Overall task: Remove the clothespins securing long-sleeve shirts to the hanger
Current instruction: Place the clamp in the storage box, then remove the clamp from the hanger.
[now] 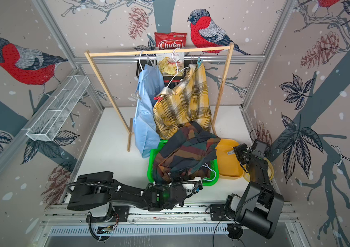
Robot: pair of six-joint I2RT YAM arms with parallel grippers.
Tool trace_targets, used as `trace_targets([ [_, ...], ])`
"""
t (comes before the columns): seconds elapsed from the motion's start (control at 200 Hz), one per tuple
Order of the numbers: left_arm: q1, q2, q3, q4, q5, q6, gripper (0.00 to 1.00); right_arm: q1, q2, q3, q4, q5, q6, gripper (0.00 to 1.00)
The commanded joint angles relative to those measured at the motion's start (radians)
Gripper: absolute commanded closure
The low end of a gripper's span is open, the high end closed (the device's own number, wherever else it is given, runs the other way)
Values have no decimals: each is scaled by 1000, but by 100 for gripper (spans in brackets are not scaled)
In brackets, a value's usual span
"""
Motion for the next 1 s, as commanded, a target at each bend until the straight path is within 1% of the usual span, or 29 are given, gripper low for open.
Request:
trace_targets([
  [0.0,-1,-13,12,-12,9,-37,100,12,32,10,66,24,-8,55],
  [0.035,-2,-17,14,-21,12,-45,100,15,33,11,69,22,-9,45],
  [0.08,-1,-20,16,-28,15,-52,100,21,30,14,68,25,-14,36],
  [0.14,-1,-23,20,-36,15,-64,100,33,16,23,51,33,-27,27],
  [0.19,1,-29,29,-61,26,-88,100,43,-5,34,23,42,-44,25],
  [0.285,18,-55,56,-143,74,-170,100,89,-97,35,0,56,-78,24],
  [0.385,60,-96,94,-249,157,-262,100,205,-203,51,-41,74,-143,25],
  [0.495,136,-158,135,-357,277,-374,100,368,-317,49,-74,155,-178,24],
  [0.63,236,-223,165,-437,433,-481,100,447,-427,35,-76,159,-193,26],
  [0.715,279,-242,174,-470,506,-528,100,475,-465,33,-74,152,-215,28],
  [0.841,325,-245,187,-516,592,-578,100,525,-501,24,-41,101,-240,30],
  [0.996,372,-250,196,-532,703,-635,100,666,-534,10,27,144,-249,31],
])
